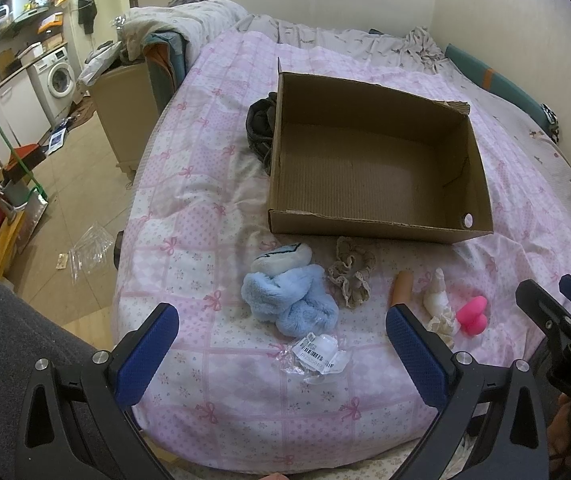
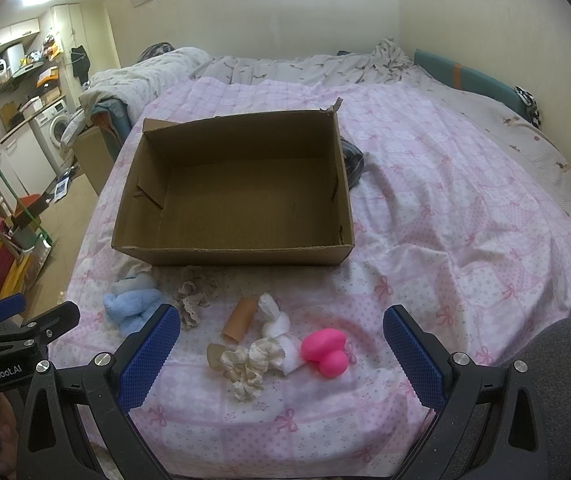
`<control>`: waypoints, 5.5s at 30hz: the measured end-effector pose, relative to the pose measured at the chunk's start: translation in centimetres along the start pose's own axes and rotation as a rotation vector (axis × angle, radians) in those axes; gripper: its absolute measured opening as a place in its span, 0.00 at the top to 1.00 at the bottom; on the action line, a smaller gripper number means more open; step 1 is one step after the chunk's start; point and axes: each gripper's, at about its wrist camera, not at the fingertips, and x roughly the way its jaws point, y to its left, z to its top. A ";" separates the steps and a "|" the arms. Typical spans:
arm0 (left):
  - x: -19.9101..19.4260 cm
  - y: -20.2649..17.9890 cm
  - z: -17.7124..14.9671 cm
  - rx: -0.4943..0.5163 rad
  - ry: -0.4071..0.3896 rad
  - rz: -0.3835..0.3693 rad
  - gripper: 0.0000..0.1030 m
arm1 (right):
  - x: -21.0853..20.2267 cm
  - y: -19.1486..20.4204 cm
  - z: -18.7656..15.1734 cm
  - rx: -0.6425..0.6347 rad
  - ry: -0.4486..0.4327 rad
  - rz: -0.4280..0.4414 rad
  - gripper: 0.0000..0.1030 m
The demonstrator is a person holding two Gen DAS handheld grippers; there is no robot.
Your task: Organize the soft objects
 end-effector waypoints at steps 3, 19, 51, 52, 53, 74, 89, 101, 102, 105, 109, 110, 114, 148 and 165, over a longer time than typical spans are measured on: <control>0.0 0.0 0.0 0.000 -0.001 0.000 0.00 | 0.0 0.0 0.0 0.001 0.000 0.000 0.00; 0.1 0.0 0.0 0.001 0.000 0.001 0.00 | 0.0 0.0 0.0 0.006 0.004 0.012 0.00; 6.4 0.8 4.4 -0.031 0.373 -0.009 0.00 | 4.1 -3.3 5.0 0.008 0.206 0.082 0.00; 7.3 0.6 4.0 -0.025 0.406 -0.014 0.01 | 4.5 -3.4 5.0 0.008 0.211 0.077 0.00; 7.9 0.3 3.5 -0.011 0.429 -0.022 0.03 | 4.8 -3.6 4.9 0.012 0.215 0.075 0.00; 14.6 -2.2 -3.0 0.038 0.641 -0.137 0.87 | 8.3 -5.8 3.0 0.162 0.311 0.116 0.00; 9.7 -1.3 0.1 0.025 0.450 -0.151 0.87 | 11.3 -8.2 1.8 0.319 0.494 0.121 0.11; 10.4 1.2 1.4 -0.050 0.444 -0.147 0.87 | 15.1 -6.9 -1.2 0.353 0.657 0.083 0.23; 10.4 1.2 1.3 -0.050 0.441 -0.145 0.87 | 15.2 -6.8 -1.4 0.353 0.661 0.083 0.28; 10.3 1.2 1.4 -0.055 0.440 -0.147 0.87 | 15.3 -7.0 -1.7 0.384 0.658 0.102 0.49; 10.2 1.3 1.5 -0.059 0.432 -0.141 0.87 | 13.8 -7.4 -0.8 0.405 0.568 0.126 0.50; 10.1 1.5 1.5 -0.059 0.429 -0.140 0.87 | 13.4 -7.3 -0.5 0.399 0.544 0.136 0.50; 9.9 1.7 1.6 -0.065 0.415 -0.124 0.87 | 12.7 -6.6 -0.2 0.374 0.513 0.179 0.50; 4.5 1.5 10.6 -0.063 0.074 -0.051 0.87 | 6.3 -2.6 7.7 0.120 0.192 0.341 0.50; 9.9 -4.3 13.5 0.104 -0.027 -0.032 0.87 | 11.6 -3.5 9.8 0.110 0.176 0.297 0.50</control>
